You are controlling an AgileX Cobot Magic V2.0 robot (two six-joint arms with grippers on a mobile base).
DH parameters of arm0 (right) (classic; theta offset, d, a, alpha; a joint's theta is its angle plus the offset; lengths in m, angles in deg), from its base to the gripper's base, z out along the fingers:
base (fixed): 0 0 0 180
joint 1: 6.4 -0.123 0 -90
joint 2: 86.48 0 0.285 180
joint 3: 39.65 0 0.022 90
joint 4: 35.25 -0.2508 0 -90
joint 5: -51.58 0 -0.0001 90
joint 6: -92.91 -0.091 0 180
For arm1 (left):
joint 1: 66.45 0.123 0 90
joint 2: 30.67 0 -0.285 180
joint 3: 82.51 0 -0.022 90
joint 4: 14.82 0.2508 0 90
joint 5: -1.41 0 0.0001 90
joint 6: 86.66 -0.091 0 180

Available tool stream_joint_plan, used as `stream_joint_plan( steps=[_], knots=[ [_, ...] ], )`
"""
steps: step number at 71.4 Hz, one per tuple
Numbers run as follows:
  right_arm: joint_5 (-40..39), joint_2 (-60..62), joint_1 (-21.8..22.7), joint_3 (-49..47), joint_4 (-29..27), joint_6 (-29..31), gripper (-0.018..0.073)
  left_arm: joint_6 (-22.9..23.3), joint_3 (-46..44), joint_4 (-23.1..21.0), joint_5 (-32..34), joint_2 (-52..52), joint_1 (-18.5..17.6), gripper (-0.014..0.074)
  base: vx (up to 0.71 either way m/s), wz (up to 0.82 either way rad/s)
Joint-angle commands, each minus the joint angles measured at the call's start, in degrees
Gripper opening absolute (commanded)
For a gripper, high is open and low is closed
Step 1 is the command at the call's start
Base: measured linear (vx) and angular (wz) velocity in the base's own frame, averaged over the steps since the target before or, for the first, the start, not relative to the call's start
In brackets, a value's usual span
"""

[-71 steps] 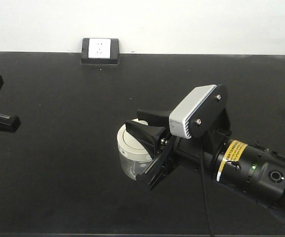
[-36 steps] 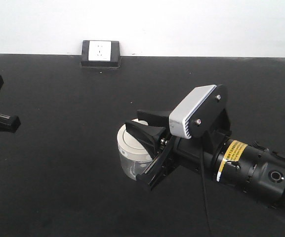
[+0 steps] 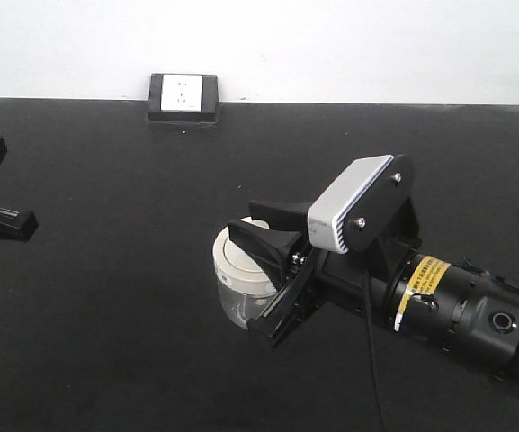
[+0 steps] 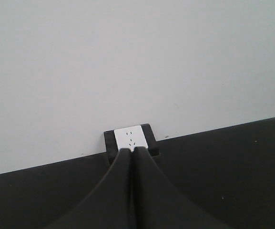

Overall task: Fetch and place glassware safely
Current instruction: 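Hold the jar above the worktop as the base stops, then extend the right gripper forward and lower the jar onto the worktop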

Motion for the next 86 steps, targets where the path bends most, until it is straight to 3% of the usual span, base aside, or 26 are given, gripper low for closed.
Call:
stream_joint_plan(
  steps=[1, 30, 40, 58, 72, 86],
  knots=[
    [-5.0, 1.8, 0.1, -1.8, -0.9, 0.3, -0.0001, 0.4, -1.5, -1.1, 4.0, 1.3, 0.0, -0.0007, 0.00, 0.00],
    [-5.5, 1.8, 0.1, -1.8, -1.2, 0.3, -0.0001, 0.4, -1.5, -1.1, 4.0, 1.3, 0.0, -0.0007, 0.00, 0.00],
    [-5.8, 0.4, 0.6, -1.8, -5.6, 0.6, -0.0001, 0.4, -1.5, -1.1, 4.0, 1.3, 0.0, -0.0007, 0.00, 0.00],
    [-16.7, -7.4, 10.2, -1.9, -5.8, 0.6, -0.0001, 0.4, -1.5, -1.1, 4.0, 1.3, 0.0, -0.0007, 0.00, 0.00],
    [-22.1, -14.5, 17.9, -4.8, 1.2, -0.2, -0.0001, 0.4, -1.5, -1.1, 4.0, 1.3, 0.0, -0.0007, 0.00, 0.00],
    [-23.9, -22.0, 21.7, -11.6, 8.4, -3.3, -0.0001, 0.4, -1.5, -1.1, 4.0, 1.3, 0.0, -0.0007, 0.00, 0.00]
  ],
)
